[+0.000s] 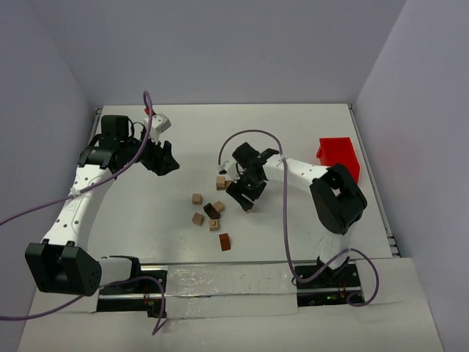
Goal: Build the wood block tower
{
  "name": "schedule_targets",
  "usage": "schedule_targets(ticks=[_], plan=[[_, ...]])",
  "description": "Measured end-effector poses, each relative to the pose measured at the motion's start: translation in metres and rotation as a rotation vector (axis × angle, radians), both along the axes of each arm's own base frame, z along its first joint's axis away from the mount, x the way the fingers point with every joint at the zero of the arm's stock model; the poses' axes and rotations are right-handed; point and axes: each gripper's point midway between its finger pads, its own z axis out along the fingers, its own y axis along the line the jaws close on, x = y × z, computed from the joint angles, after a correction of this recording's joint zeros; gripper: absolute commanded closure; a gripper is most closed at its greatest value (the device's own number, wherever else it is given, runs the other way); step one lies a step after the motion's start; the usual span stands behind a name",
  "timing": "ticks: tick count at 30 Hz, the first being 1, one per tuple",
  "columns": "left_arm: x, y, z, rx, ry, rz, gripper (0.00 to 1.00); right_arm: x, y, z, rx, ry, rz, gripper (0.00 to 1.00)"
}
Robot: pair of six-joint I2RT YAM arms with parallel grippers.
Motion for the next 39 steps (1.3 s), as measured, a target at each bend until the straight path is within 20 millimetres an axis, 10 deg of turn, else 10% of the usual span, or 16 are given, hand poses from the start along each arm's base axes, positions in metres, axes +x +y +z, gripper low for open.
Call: schedule_targets(ticks=[7, 17, 28, 39], plan=[[0.001, 0.0, -0.006, 0.004, 0.024, 0.0, 0.25, 0.0, -0.004, -0.024, -0.05, 0.041, -0.021, 0.62], [0.002, 0.0, -0.011, 0.013, 0.033, -0.011, 0.26, 0.009, -0.001, -0.013, -0.019, 0.012, 0.1, 0.78], [-0.005, -0.007, -0.009, -0.014, 0.068, -0.092, 0.25, 0.118, -0.015, 0.064, 0.128, -0.165, 0.327, 0.84], [-0.001, -0.009, 0.004, -0.109, 0.115, -0.127, 0.24, 0.115, 0.001, 0.047, 0.08, -0.106, 0.599, 0.83]])
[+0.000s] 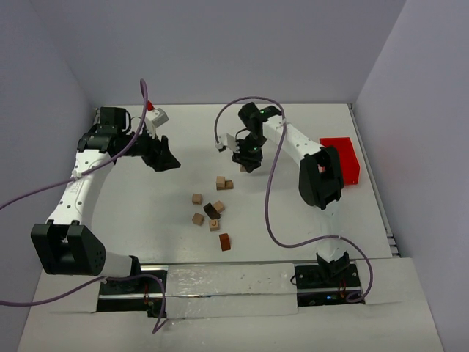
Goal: Build the wood block tower
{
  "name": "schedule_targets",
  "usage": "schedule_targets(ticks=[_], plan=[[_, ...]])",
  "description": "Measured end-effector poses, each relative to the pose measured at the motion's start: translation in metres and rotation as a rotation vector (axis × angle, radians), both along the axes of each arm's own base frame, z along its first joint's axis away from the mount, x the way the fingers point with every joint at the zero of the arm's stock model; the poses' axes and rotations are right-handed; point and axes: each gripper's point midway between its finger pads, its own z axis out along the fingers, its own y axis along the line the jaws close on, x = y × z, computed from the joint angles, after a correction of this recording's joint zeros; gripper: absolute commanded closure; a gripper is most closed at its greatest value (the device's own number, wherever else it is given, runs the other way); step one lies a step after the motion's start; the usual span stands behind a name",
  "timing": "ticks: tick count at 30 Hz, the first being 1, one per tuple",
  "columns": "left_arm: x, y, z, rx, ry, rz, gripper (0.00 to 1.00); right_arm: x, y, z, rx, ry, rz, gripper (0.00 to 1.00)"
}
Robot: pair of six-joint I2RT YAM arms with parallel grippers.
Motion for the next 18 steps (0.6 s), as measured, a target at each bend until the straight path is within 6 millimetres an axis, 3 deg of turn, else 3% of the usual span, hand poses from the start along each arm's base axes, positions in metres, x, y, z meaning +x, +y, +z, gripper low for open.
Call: schedule_targets(ticks=[11, 18], plan=[[0.001, -0.001, -0.001, -0.014, 0.027, 0.012, 0.22, -0.02, 0.025, -0.013, -0.035, 0.029, 0.053, 0.81], [0.003, 0.0, 0.0, -0.009, 0.025, 0.021, 0.08, -0.028, 0.03, -0.042, -0.106, 0.071, 0.036, 0.81]])
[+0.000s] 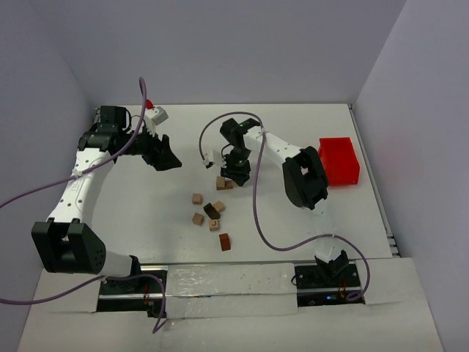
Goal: Build the wood block tower
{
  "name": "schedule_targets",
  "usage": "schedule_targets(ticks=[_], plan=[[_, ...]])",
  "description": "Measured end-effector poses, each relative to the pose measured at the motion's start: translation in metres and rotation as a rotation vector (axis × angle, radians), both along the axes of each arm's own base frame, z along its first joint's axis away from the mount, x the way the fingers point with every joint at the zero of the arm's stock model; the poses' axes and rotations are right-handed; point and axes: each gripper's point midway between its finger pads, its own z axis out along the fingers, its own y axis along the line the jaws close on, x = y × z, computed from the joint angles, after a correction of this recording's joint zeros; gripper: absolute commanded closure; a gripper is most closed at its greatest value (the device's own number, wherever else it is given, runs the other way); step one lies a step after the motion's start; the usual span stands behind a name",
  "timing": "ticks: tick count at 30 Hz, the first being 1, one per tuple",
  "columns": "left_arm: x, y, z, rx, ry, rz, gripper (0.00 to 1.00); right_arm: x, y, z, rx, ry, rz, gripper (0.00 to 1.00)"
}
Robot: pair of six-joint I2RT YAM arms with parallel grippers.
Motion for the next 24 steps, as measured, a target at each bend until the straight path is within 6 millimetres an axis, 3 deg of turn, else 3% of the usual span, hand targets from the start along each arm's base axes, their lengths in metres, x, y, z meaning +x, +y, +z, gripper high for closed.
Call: schedule_targets(ticks=[4, 24], plan=[[0.001, 0.0, 0.0, 0.0, 0.004, 0.012, 0.01, 0.001, 0.003, -0.008, -0.02, 0.006, -0.014, 0.81], [0.006, 0.003, 0.0, 0.014, -0.002, 0.039, 0.01, 0.002, 0.019, -0.006, -0.016, -0.026, -0.002, 0.72]])
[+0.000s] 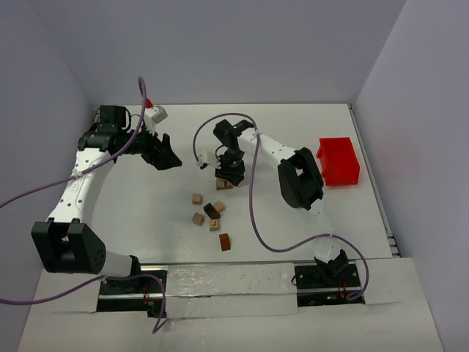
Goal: Build the wood block tower
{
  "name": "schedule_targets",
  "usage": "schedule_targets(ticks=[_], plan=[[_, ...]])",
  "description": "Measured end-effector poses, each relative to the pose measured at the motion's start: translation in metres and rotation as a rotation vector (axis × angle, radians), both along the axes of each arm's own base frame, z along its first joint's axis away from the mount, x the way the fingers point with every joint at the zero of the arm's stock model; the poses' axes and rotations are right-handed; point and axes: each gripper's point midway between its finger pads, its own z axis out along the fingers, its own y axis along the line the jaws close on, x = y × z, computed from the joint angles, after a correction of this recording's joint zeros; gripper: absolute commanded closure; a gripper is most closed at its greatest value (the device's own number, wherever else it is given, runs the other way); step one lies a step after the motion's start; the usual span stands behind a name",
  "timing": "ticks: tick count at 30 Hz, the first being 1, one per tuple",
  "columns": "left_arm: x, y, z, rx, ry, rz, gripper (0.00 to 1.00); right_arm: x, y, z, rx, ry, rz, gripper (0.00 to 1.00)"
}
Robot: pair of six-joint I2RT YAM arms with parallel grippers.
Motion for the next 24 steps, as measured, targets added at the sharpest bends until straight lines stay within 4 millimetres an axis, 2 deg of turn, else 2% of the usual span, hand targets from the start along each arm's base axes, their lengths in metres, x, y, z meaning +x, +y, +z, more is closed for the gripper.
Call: schedule_targets(ticks=[15, 24], plan=[[0.0008, 0.0012, -0.0009, 0.007, -0.001, 0.005, 0.01, 0.0009, 0.0078, -0.0004, 0.001, -0.011, 0.015, 0.7], [0.0013, 0.0017, -0.0012, 0.013, -0.009, 0.002, 0.01, 0.0002, 0.0089, -0.0024, -0.005, -0.013, 0.024, 0.65]])
